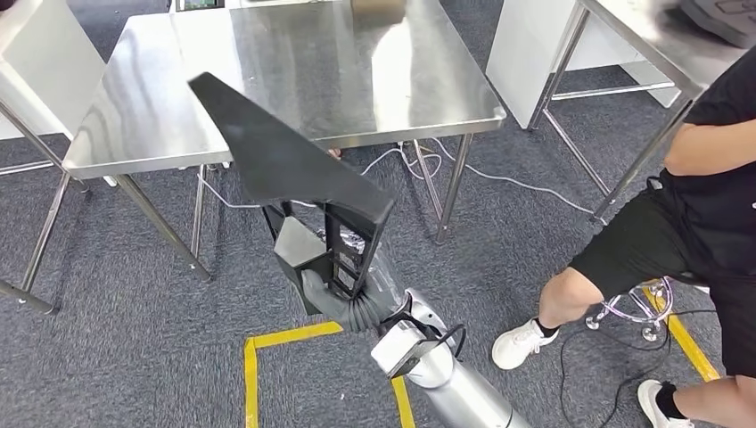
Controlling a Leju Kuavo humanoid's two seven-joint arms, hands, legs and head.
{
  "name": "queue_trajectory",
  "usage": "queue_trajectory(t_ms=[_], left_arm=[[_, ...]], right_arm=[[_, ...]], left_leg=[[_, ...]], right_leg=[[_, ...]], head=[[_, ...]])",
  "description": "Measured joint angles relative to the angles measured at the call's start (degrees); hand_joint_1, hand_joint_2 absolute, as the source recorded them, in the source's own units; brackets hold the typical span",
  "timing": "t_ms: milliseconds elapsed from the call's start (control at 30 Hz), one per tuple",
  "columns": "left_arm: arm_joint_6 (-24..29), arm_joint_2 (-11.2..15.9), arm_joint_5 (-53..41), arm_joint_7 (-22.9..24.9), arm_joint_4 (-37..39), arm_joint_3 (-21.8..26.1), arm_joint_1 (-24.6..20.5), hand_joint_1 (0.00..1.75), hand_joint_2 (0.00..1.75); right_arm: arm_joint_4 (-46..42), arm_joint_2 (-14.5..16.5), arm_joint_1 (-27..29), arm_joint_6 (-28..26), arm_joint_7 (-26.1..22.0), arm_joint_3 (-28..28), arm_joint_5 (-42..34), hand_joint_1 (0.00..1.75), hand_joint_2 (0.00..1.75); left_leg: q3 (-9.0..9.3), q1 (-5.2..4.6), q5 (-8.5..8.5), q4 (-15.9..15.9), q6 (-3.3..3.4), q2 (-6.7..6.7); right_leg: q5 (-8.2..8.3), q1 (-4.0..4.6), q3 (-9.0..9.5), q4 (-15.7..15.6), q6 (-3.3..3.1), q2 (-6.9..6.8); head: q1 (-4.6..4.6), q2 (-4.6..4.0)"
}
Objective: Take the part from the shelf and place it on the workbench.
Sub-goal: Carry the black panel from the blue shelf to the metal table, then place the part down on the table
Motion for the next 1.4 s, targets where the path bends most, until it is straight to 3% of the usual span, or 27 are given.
queue_trajectory(t_ms=[33, 100, 200, 267, 300, 367, 433, 467, 500, 533, 600, 667, 733, 800, 833, 900, 933, 967, 1000, 1033, 1067, 1100, 1133, 1167, 1233, 1300, 1400], left_arm=[[-0.01, -0.07, 0.0, 0.01, 0.01, 0.0, 0.08, 0.0, 1.75], [-0.03, -0.23, 0.0, 0.05, 0.02, -0.01, 0.04, 0.0, 1.75], [-0.04, -0.35, 0.0, 0.02, -0.01, 0.0, -0.11, 0.0, 1.75], [-0.04, -0.35, 0.03, -0.11, -0.01, 0.02, -0.11, 0.0, 1.75], [-0.04, -0.31, 0.04, -0.18, -0.01, 0.03, -0.08, 0.0, 1.75], [-0.04, -0.23, 0.07, -0.25, -0.01, 0.05, -0.03, 0.0, 1.75], [-0.04, -0.21, 0.1, -0.26, -0.01, 0.07, 0.04, 0.0, 1.75], [-0.04, -0.22, 0.12, -0.27, -0.01, 0.07, 0.04, 0.0, 1.75], [-0.04, -0.28, 0.14, -0.27, -0.01, 0.07, 0.05, 0.0, 1.75], [-0.04, -0.44, 0.17, -0.28, -0.01, 0.07, 0.04, 0.0, 1.75], [-0.01, -0.72, 0.28, -0.28, -0.02, 0.08, -0.08, 0.0, 1.75], [0.04, -0.8, 0.5, -0.29, -0.03, 0.09, -0.21, 0.0, 1.75], [0.12, -0.72, 0.8, -0.22, -0.03, 0.1, -0.28, 0.0, 1.75], [0.25, -0.63, 1.22, -0.11, -0.03, 0.12, -0.35, 0.0, 1.75], [0.32, -0.62, 1.49, -0.07, -0.03, 0.14, -0.36, 0.0, 1.75], [0.42, -0.49, 1.99, 0.03, -0.02, 0.25, -0.26, 0.0, 1.75], [0.46, -0.39, 2.21, 0.07, -0.01, 0.33, -0.17, 0.0, 1.75], [0.51, -0.28, 2.33, 0.09, -0.01, 0.41, -0.07, 0.0, 1.75], [0.54, -0.18, 2.43, 0.09, 0.0, 0.49, 0.03, 0.0, 1.75], [0.55, -0.18, 2.45, 0.1, 0.04, 0.54, 0.27, 0.0, 1.75], [0.55, -0.19, 2.46, 0.13, 0.08, 0.58, 0.39, 0.0, 1.75], [0.52, -0.22, 2.48, 0.17, 0.12, 0.63, 0.47, 0.0, 1.75], [0.52, -0.26, 2.5, 0.22, 0.13, 0.68, 0.46, 0.0, 1.75], [0.53, -0.22, 2.52, 0.22, 0.1, 0.75, 0.25, 0.0, 1.75], [0.57, -0.16, 2.53, 0.15, 0.02, 0.9, 0.02, 0.0, 1.75], [0.59, -0.08, 2.48, -0.01, -0.01, 0.97, -0.04, 0.0, 1.75], [0.59, -0.05, 2.23, -0.25, -0.01, 0.97, 0.0, 0.0, 1.75]], right_arm=[[0.05, 0.01, -0.02, 0.0, 0.0, 0.05, 0.0, 1.75, 1.75], [0.13, 0.03, -0.12, 0.0, 0.02, 0.11, 0.02, 1.75, 1.75], [0.13, 0.21, -0.43, 0.0, 0.02, 0.17, 0.04, 1.75, 1.75], [0.14, 0.29, -0.58, 0.0, -0.02, 0.22, 0.05, 1.75, 1.75], [0.15, 0.28, -0.6, 0.0, -0.02, 0.25, 0.06, 1.75, 1.75], [0.24, 0.24, -0.58, 0.0, -0.03, 0.29, 0.07, 1.75, 1.75], [0.33, 0.21, -0.56, 0.0, -0.02, 0.33, 0.1, 1.75, 1.75], [0.35, 0.24, -0.57, 0.0, -0.01, 0.37, 0.16, 1.75, 1.75], [0.36, 0.26, -0.6, 0.0, 0.02, 0.42, 0.21, 1.75, 1.75], [0.38, 0.29, -0.57, 0.0, 0.04, 0.46, 0.28, 1.75, 1.75], [0.51, 0.38, -0.63, 0.0, 0.18, 0.49, 0.41, 1.75, 1.75], [0.63, 0.71, -0.84, 0.03, 0.43, 0.49, 0.66, 1.75, 1.75], [0.72, 1.34, -1.26, 0.15, 0.67, 0.52, 0.95, 1.75, 1.75], [0.99, 2.09, -1.79, 0.43, 0.89, 0.53, 1.13, 1.75, 1.75], [1.19, 2.47, -1.98, 0.6, 0.99, 0.53, 1.21, 1.75, 1.75], [1.62, 3.31, -2.17, 0.94, 1.15, 0.53, 1.53, 1.75, 1.75], [1.82, 3.63, -2.18, 1.04, 1.2, 0.53, 1.8, 1.75, 1.75], [2.02, 3.91, -2.17, 1.1, 1.24, 0.53, 2.05, 1.75, 1.75], [2.19, 4.14, -2.18, 1.1, 1.3, 0.53, 2.25, 1.75, 1.75], [2.37, 4.29, -2.17, 1.1, 1.34, 0.53, 2.37, 1.75, 1.75], [2.56, 4.4, -2.16, 1.11, 1.37, 0.53, 2.42, 1.75, 1.75], [2.7, 4.5, -2.25, 1.11, 1.41, 0.52, 2.47, 1.75, 1.75], [2.8, 4.6, -2.32, 1.11, 1.51, 0.51, 2.56, 1.75, 1.75], [2.84, 4.75, -2.49, 1.1, 1.6, 0.52, 2.66, 1.75, 1.75], [2.82, 5.07, -2.84, 0.99, 1.8, 0.51, 3.04, 1.75, 1.75], [2.8, 5.11, -3.06, 0.78, 1.87, 0.47, 3.55, 1.75, 1.75], [2.82, 4.74, -3.02, 0.4, 1.95, 0.18, 4.31, 1.75, 1.75]], left_leg=[[0.49, 0.19, 3.38, -3.09, -0.24, 0.42], [1.45, 0.28, 7.83, -6.48, 0.34, 1.0], [2.77, -0.02, 7.7, -7.0, 2.33, 0.68], [4.06, -0.29, 7.03, -7.44, 3.32, 0.41], [4.68, -0.46, 6.63, -7.73, 3.68, 0.3], [6.12, -0.89, 5.61, -8.22, 4.16, -0.03], [8.05, -1.64, 4.25, -8.47, 4.58, -0.42], [9.17, -2.17, 3.47, -8.53, 4.81, -0.58], [10.2, -2.69, 2.64, -8.61, 5.07, -0.71], [11.11, -3.2, 1.85, -8.64, 5.21, -0.75], [12.51, -3.59, 0.1, -8.87, 5.13, -1.15], [14.04, -3.48, -0.47, -8.45, 4.8, -1.42], [14.37, -3.23, 0.08, -5.64, 4.42, -1.26], [11.37, -2.65, -0.1, 0.15, 3.4, -1.14], [9.07, -2.22, -1.1, 3.06, 2.63, -1.06], [4.65, -0.94, -5.43, 5.76, 0.92, -0.85], [3.2, -0.27, -7.28, 5.35, 0.07, -0.67], [2.28, 0.47, -7.72, 3.72, -0.84, -0.41], [1.79, 1.23, -5.91, 1.15, -1.75, -0.12], [1.61, 1.84, -1.64, -1.53, -2.6, 0.43], [1.55, 2.17, 2.13, -3.63, -2.86, 0.89], [1.72, 2.22, 5.3, -4.74, -2.54, 1.07], [1.92, 2.01, 6.85, -4.93, -1.8, 1.19], [2.18, 1.66, 6.26, -4.84, -0.75, 0.98], [3.28, 1.42, 5.63, -5.46, 0.64, 0.7], [5.05, 1.44, 4.9, -6.72, 1.59, 0.53], [8.5, 1.43, 3.5, -8.72, 2.04, 0.2]], right_leg=[[-0.85, 0.02, 0.94, 0.07, 0.41, 0.01], [-2.16, 0.56, 1.84, -0.36, 1.29, -0.02], [-1.91, 1.11, 2.51, 0.51, 2.61, -0.07], [-1.33, 1.08, -0.56, 5.93, 2.91, -0.17], [-1.82, 1.11, -3.33, 9.96, 2.66, -0.23], [-4.71, 1.48, -9.24, 16.79, 1.55, -0.27], [-7.32, 2.38, -12.59, 17.57, 0.41, -0.26], [-7.05, 3.08, -13.15, 15.54, -0.1, -0.24], [-5.15, 3.96, -13.16, 12.32, -0.75, -0.23], [-2.06, 4.75, -12.95, 8.76, -1.54, 0.11], [2.21, 5.74, -11.97, 4.09, -3.35, 1.06], [2.84, 5.47, -10.09, 2.31, -4.48, 1.56], [4.59, 4.52, -7.25, 0.53, -4.92, 0.96], [5.25, 3.8, -4.76, -0.19, -5.33, 0.41], [4.61, 3.63, -3.96, -0.19, -5.37, 0.37], [2.97, 2.92, -2.38, -0.19, -4.53, 0.62], [2.07, 2.43, -1.47, -0.18, -3.88, 0.83], [1.04, 1.84, -0.33, -0.13, -3.16, 1.03], [-0.11, 1.29, 0.92, -0.03, -2.41, 1.15], [-1.3, 1.03, 2.14, 0.2, -1.65, 1.22], [-2.47, 0.83, 3.15, 0.53, -0.96, 1.26], [-3.43, 1.03, 3.62, 0.77, -0.28, 1.23], [-4.07, 1.31, 4.0, 0.89, 0.31, 1.18], [-4.08, 1.42, 3.9, 1.28, 1.0, 1.14], [-2.99, 1.36, 2.35, 4.15, 2.22, 0.82], [-2.28, 1.07, -1.8, 10.32, 2.64, 0.33], [-5.36, 1.11, -9.41, 17.37, 2.08, 0.02]], head=[[-0.08, -0.01], [-0.11, -0.01], [0.26, -0.01], [0.32, 0.01], [0.35, 0.01], [0.37, 0.01], [0.38, 0.0], [0.41, 0.0], [0.43, 0.0], [0.23, -0.01], [-0.15, -0.01], [-0.24, -0.01], [-0.06, -0.01], [0.02, -0.01], [0.02, -0.01], [0.07, 0.0], [0.06, 0.0], [0.06, 0.0], [0.07, -0.01], [0.01, -0.01], [-0.14, -0.01], [-0.18, -0.02], [-0.06, -0.02], [0.12, -0.02], [0.6, -0.01], [0.68, -0.01], [0.74, -0.02]])
